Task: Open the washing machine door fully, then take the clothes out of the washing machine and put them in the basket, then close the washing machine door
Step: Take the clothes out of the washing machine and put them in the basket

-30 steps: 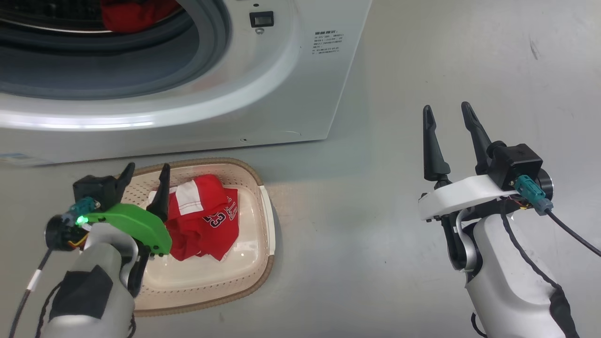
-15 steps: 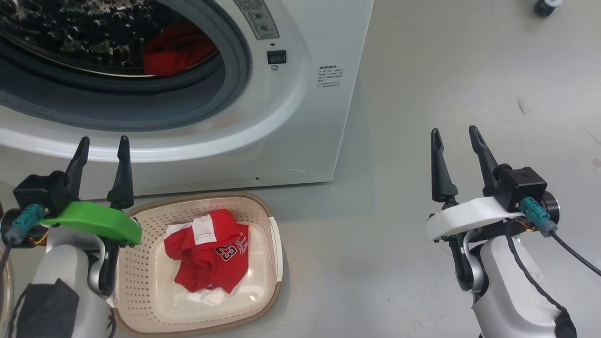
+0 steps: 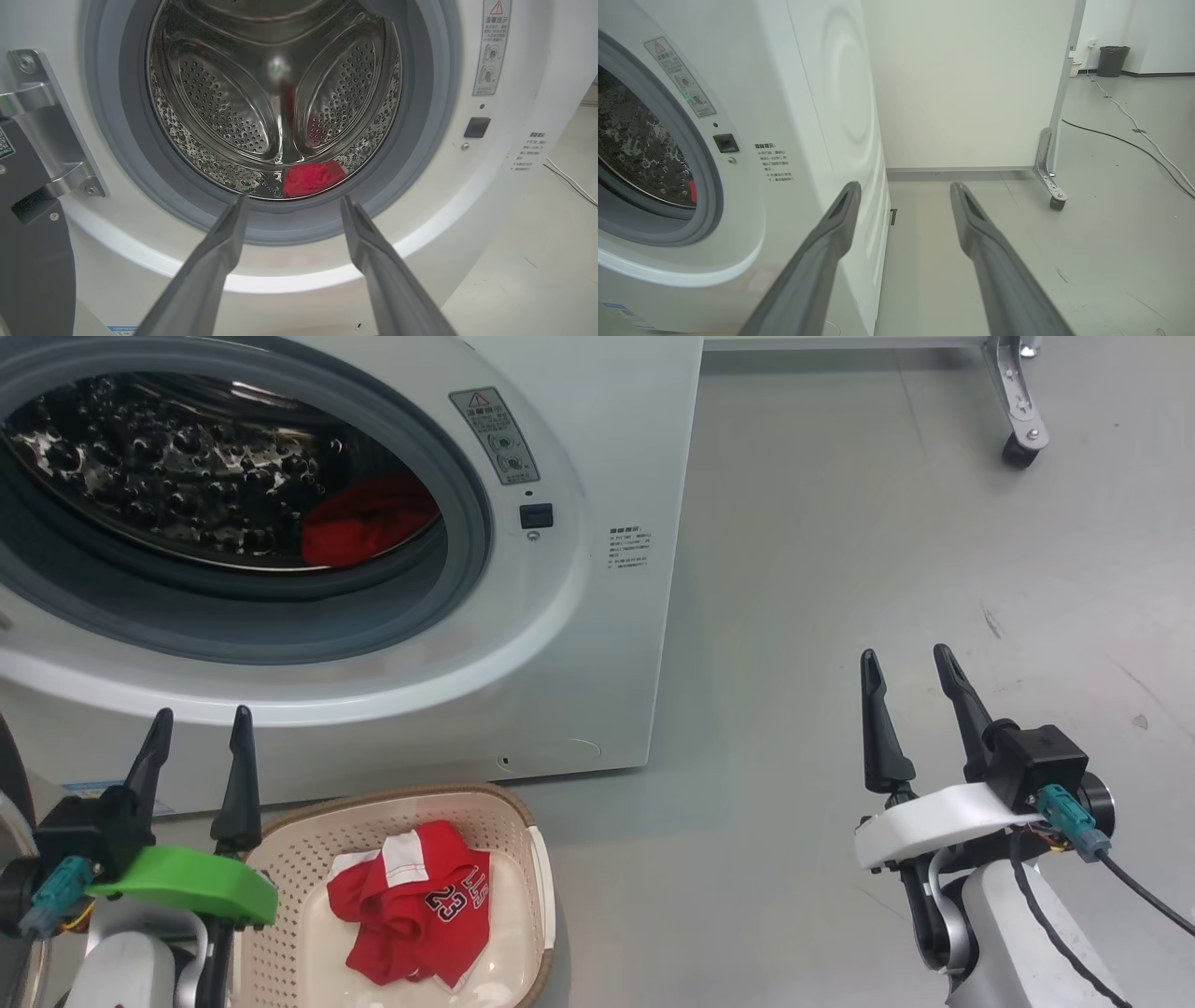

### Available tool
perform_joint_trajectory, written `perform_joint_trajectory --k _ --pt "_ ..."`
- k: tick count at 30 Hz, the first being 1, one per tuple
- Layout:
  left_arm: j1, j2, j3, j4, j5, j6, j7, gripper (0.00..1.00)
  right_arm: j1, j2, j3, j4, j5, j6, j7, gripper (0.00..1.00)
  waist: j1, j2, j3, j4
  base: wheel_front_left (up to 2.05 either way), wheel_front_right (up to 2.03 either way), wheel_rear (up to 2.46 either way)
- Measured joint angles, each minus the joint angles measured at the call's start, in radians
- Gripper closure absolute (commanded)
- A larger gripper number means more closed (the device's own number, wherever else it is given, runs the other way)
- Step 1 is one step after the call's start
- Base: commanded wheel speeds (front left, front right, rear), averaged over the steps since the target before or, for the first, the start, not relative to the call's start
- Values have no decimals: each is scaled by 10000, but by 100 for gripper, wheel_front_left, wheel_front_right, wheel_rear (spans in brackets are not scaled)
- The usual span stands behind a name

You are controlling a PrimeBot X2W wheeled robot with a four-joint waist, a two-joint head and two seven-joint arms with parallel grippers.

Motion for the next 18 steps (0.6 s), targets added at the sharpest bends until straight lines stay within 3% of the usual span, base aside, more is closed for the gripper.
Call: perform_joint_trajectory --k 18 --pt "1871 -339 345 -880 412 188 0 0 909 42 0 -290 -203 205 0 0 -1 0 -819 -310 0 0 0"
